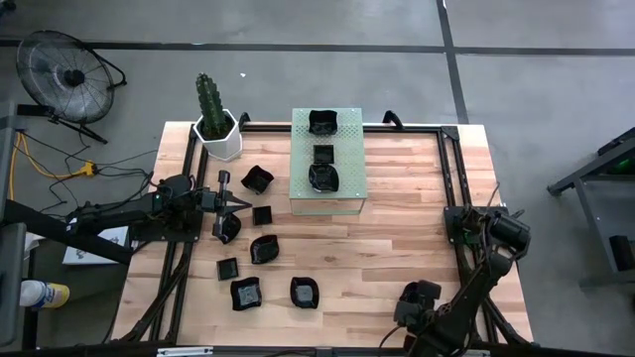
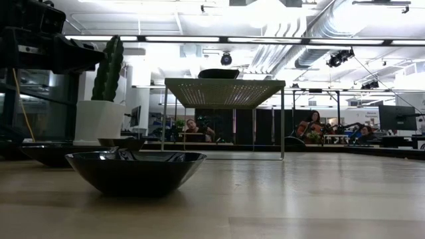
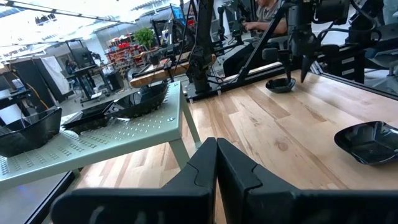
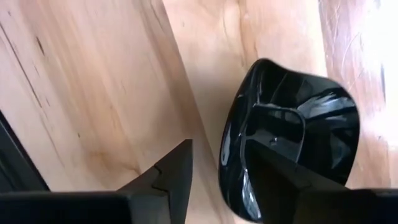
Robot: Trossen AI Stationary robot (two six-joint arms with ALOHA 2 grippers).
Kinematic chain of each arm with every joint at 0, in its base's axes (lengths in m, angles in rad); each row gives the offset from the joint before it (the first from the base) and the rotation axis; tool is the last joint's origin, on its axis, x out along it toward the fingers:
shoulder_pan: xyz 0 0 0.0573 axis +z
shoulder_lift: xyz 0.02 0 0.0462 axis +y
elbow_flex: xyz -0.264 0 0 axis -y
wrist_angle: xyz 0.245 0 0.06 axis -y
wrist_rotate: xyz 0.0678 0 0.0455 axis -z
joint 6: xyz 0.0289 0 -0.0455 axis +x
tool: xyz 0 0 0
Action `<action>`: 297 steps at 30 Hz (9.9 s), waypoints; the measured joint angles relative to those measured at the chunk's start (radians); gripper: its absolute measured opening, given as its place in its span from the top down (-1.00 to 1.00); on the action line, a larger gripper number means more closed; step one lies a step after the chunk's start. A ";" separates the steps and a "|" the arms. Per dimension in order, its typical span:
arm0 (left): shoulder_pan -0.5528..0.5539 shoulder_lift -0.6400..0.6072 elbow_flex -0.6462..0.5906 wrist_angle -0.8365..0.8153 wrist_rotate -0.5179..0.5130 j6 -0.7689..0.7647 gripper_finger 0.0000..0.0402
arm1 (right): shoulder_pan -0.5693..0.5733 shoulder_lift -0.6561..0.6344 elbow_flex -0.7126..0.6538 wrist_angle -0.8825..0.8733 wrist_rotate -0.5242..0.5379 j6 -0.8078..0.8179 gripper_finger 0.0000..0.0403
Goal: Pick & Place Mini shaped plates
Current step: Stack the black leaf shaped plate on top of the black leaf shaped plate on the shelf
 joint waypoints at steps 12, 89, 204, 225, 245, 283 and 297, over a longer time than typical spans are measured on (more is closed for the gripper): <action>0.000 0.000 0.000 0.000 0.000 0.000 0.99 | 0.000 0.000 0.000 -0.011 0.047 -0.046 0.51; 0.000 0.000 0.000 0.000 0.000 0.000 0.99 | -0.369 -0.017 0.335 -0.263 0.213 -0.507 0.99; 0.000 0.000 0.000 0.000 0.000 0.000 0.99 | -1.023 -0.018 0.658 -0.060 0.236 -0.573 0.76; 0.000 0.000 0.000 0.000 0.000 0.000 0.99 | -1.038 -0.070 0.657 -0.050 0.121 -0.572 0.68; 0.000 0.000 0.000 0.000 0.000 0.000 0.99 | -0.826 -0.111 0.657 -0.022 -0.212 -0.673 0.86; 0.000 0.000 0.000 0.000 0.000 0.000 0.99 | -0.510 0.162 0.656 0.156 0.029 -0.599 0.71; 0.000 0.000 0.000 0.000 0.000 0.000 0.99 | -0.536 0.342 0.656 0.429 -0.185 -0.352 0.66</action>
